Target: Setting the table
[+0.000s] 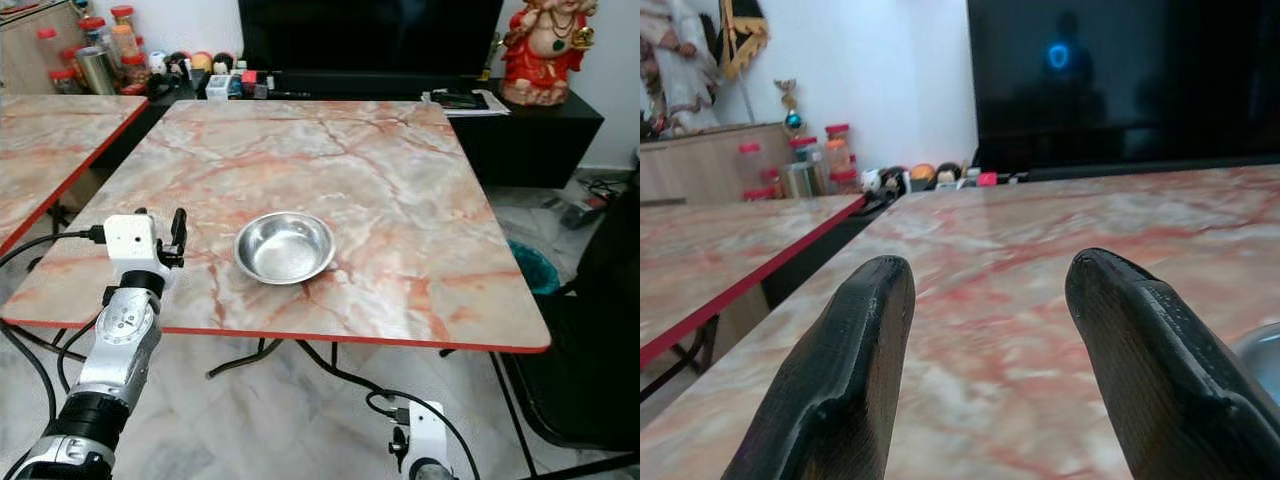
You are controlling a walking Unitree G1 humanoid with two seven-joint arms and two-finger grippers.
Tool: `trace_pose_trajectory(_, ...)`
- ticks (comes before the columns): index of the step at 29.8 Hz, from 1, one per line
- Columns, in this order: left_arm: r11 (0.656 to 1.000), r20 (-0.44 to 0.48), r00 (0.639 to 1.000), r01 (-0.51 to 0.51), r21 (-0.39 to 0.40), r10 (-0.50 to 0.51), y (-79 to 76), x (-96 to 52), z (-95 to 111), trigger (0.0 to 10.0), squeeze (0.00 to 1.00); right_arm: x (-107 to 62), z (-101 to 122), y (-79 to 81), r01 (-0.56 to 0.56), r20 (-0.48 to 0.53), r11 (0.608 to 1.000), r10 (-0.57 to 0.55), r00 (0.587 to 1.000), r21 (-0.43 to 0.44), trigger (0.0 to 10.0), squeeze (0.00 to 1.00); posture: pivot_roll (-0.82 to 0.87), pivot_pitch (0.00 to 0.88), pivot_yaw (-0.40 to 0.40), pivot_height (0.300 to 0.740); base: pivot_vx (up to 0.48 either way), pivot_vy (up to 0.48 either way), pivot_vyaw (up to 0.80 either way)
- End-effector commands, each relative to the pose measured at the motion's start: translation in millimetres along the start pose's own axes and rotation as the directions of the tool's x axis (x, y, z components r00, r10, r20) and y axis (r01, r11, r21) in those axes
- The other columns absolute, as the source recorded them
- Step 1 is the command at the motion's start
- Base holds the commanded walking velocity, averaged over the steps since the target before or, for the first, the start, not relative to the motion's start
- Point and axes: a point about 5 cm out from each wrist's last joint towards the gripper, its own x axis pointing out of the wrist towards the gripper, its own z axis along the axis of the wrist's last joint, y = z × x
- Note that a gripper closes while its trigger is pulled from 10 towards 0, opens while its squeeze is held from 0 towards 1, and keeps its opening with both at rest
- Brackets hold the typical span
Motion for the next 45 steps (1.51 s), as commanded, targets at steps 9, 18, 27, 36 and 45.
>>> trace_pose_trajectory(9, 1.000, 0.009, 1.000, 0.005, 0.003, -0.005, -0.6, 2.9, 4, 10.0, 0.00, -0.3, -1, -0.5, 0.008, -0.005, 1.000, -0.008, 1.000, 0.020, 10.0, 0.00, 0.03, 0.000, 0.034, 0.740, 0.000, 0.480, 0.00)
trace_pose_trajectory(18, 1.000, 0.013, 1.000, 0.003, 0.003, -0.003, -0.8, 3.2, 5, 10.0, 0.00, -0.5, -2, -0.7, 0.009, -0.007, 1.000, -0.009, 1.000, 0.021, 10.0, 0.00, 0.03, 0.000, 0.032, 0.740, 0.000, 0.480, 0.00)
trace_pose_trajectory(27, 1.000, 0.004, 1.000, -0.001, 0.009, 0.001, -0.3, -0.7, 2, 10.0, 0.00, -0.6, -2, -0.8, 0.006, -0.005, 1.000, -0.005, 1.000, 0.015, 10.0, 0.00, 0.03, 0.000, 0.029, 0.740, 0.000, 0.480, 0.00)
trace_pose_trajectory(36, 0.999, -0.007, 1.000, -0.021, 0.024, 0.021, 8.2, -4.0, 0, 10.0, 0.00, -0.6, -2, -0.1, 0.001, -0.007, 1.000, -0.001, 1.000, 0.010, 10.0, 0.00, 0.03, 0.000, 0.027, 0.740, 0.000, 0.480, 0.00)
trace_pose_trajectory(45, 0.999, -0.020, 0.999, -0.027, 0.029, 0.027, 9.7, -6.1, -4, 10.0, 0.00, -0.1, -1, 0.6, -0.005, -0.005, 1.000, 0.005, 1.000, 0.002, 10.0, 0.00, 0.03, 0.000, 0.026, 0.740, 0.000, 0.480, 0.00)
